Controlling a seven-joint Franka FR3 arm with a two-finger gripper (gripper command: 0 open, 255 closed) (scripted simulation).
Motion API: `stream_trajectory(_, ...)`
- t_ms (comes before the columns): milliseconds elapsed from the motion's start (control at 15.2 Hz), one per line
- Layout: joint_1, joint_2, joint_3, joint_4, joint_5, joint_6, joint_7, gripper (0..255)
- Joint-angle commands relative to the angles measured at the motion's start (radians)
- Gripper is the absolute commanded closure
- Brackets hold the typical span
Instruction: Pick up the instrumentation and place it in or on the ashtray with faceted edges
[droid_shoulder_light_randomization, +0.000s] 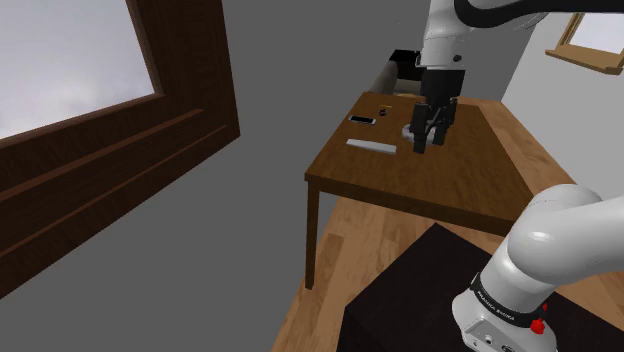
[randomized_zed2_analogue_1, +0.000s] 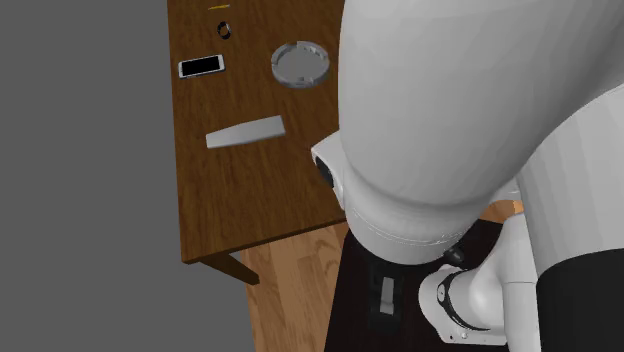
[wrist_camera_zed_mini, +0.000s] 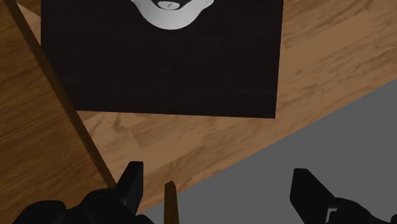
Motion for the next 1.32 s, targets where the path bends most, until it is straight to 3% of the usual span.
stream_trajectory(0, 0.0, 0.0, 0.0, 0.0, 0.0, 0.0, 0.0, 0)
stream_trajectory(660, -0.03, 0.218, -0.158, -0.006, -0.151, 0.254, -0.276, 0)
stream_trajectory(1254, -0.036, 0.506, -0.28, 0.111, -0.196, 0.466, -0.509, 0)
